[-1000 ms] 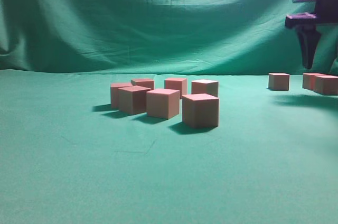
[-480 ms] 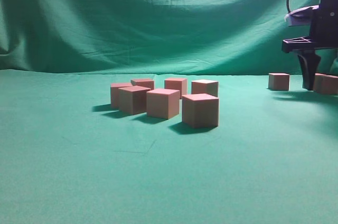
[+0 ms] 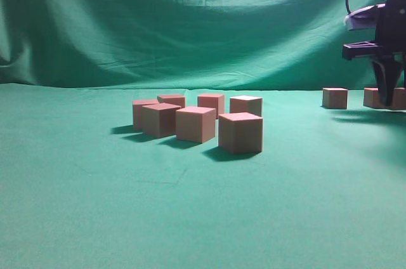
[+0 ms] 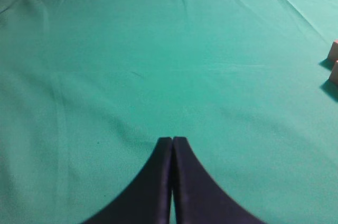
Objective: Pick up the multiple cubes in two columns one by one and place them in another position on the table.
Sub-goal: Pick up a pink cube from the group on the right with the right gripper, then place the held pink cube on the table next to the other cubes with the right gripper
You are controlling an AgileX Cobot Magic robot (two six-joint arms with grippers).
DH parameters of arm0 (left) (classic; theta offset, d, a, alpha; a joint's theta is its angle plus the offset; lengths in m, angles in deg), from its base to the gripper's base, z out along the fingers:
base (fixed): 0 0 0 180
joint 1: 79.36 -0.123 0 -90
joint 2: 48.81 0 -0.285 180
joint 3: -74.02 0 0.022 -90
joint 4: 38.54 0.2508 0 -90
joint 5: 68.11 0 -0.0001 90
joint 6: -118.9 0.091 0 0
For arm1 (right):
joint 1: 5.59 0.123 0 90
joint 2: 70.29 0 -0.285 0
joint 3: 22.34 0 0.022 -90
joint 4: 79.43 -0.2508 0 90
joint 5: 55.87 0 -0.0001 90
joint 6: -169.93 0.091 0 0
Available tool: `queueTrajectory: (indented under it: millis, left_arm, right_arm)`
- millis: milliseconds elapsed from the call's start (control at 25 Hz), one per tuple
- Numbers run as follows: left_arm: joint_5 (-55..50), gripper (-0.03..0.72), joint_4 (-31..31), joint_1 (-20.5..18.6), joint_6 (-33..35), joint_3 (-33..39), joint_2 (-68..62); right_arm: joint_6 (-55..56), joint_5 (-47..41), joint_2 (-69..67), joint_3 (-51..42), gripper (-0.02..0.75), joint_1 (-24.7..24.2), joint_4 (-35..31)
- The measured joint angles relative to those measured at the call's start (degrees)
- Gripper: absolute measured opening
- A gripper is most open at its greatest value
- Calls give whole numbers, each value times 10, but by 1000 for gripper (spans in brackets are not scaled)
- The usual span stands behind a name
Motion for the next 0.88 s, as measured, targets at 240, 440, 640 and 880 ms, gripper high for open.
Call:
queueTrajectory:
  millis: [240,440,640,880]
  left_arm:
    - [0,0,0,0,0,0,0]
    - [0,0,0,0,0,0,0]
    - [0,0,0,0,0,0,0]
    - [0,0,0,0,0,0,0]
  right_arm:
    - [0,-54,66,21,262,5,-25]
    - [0,-112,173,23,262,35,-27]
    - [-6,-118,264,-28,262,109,-44]
    - [-10,-92,332,-178,262,239,-53]
